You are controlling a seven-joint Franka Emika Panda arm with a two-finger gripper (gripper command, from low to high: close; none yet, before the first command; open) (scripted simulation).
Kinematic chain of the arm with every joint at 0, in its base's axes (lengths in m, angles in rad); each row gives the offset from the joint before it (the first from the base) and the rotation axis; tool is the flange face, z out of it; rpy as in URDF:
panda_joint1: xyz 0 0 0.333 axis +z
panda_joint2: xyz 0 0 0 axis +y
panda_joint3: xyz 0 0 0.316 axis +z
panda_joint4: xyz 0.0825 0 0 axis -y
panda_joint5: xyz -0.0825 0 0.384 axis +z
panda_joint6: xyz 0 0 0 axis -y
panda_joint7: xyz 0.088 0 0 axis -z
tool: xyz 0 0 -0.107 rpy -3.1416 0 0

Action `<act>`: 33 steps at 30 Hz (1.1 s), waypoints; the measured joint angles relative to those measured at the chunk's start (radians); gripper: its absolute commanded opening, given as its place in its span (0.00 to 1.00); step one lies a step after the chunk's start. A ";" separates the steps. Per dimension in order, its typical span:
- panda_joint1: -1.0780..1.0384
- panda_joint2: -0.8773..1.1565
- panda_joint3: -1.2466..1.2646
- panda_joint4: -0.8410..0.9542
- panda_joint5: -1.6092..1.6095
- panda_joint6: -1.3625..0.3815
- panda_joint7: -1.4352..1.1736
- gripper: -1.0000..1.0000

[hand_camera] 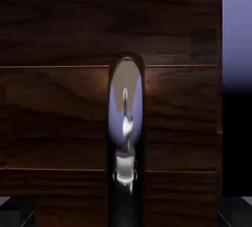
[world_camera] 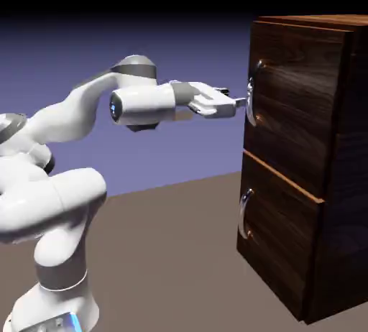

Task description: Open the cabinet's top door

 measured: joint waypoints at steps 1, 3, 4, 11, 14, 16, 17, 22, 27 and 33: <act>-0.039 -0.014 0.016 0.034 0.024 -0.004 -0.007 0.50; -0.039 -0.014 0.016 0.035 0.024 -0.004 -0.007 0.00; -0.039 -0.014 0.016 0.035 0.024 -0.004 -0.007 0.00; 0.026 -0.050 -0.141 -0.143 -0.021 -0.307 -0.149 0.00; 0.026 -0.077 -0.220 -0.196 -0.070 -0.438 -0.202 0.00; 0.017 -0.099 -0.274 -0.222 -0.109 -0.525 -0.236 0.00; 0.010 -0.113 -0.301 -0.233 -0.131 -0.568 -0.253 0.00; -0.049 -0.200 -0.436 -0.262 -0.258 -0.786 -0.344 0.00; -0.135 -0.334 -0.557 -0.245 -0.414 -1.003 -0.452 0.00; -0.242 -0.549 -0.653 -0.164 -0.626 -1.232 -0.607 0.00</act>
